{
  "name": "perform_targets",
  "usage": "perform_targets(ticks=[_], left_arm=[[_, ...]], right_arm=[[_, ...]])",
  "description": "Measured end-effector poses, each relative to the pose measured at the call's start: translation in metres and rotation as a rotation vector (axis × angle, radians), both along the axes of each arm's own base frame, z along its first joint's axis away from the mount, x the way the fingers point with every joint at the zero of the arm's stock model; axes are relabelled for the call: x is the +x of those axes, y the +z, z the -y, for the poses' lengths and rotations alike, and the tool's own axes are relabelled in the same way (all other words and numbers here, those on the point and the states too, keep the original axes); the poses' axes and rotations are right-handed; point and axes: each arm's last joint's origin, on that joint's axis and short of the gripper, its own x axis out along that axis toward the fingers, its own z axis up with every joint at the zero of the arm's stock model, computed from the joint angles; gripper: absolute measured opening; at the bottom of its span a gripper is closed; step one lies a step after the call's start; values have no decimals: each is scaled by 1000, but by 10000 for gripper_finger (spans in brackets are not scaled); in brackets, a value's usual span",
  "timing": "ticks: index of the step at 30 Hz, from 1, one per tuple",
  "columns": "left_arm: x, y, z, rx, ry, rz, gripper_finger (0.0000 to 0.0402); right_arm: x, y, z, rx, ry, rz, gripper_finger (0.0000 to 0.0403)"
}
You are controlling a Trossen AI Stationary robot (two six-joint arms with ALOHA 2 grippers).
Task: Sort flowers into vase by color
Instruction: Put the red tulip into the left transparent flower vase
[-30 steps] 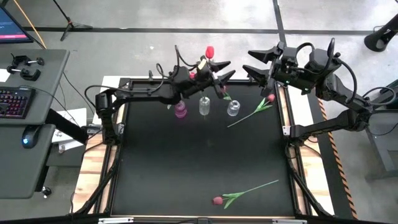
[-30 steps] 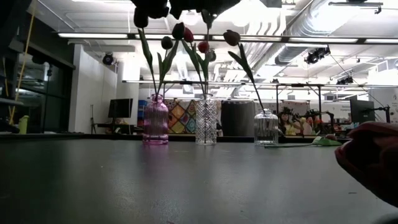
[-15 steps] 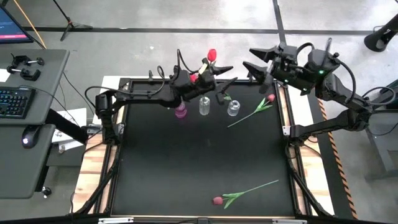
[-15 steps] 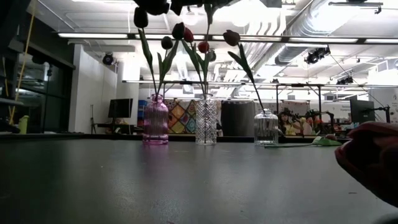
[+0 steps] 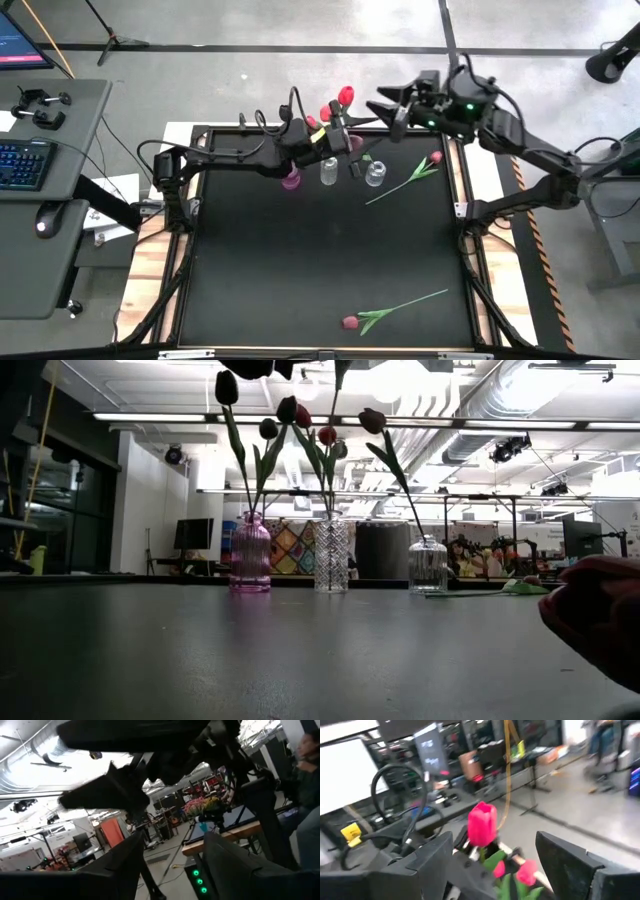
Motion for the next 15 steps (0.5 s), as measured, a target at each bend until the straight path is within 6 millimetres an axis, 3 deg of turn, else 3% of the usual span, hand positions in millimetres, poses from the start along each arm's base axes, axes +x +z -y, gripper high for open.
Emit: perform_targets(ticks=[8, 15], left_arm=[[0, -1, 0, 21, 9, -16, 196], [1, -3, 0, 18, 9, -34, 196]], right_arm=[[23, -10, 16, 37, 158, 3, 271], [38, -18, 21, 10, 167, -25, 271]])
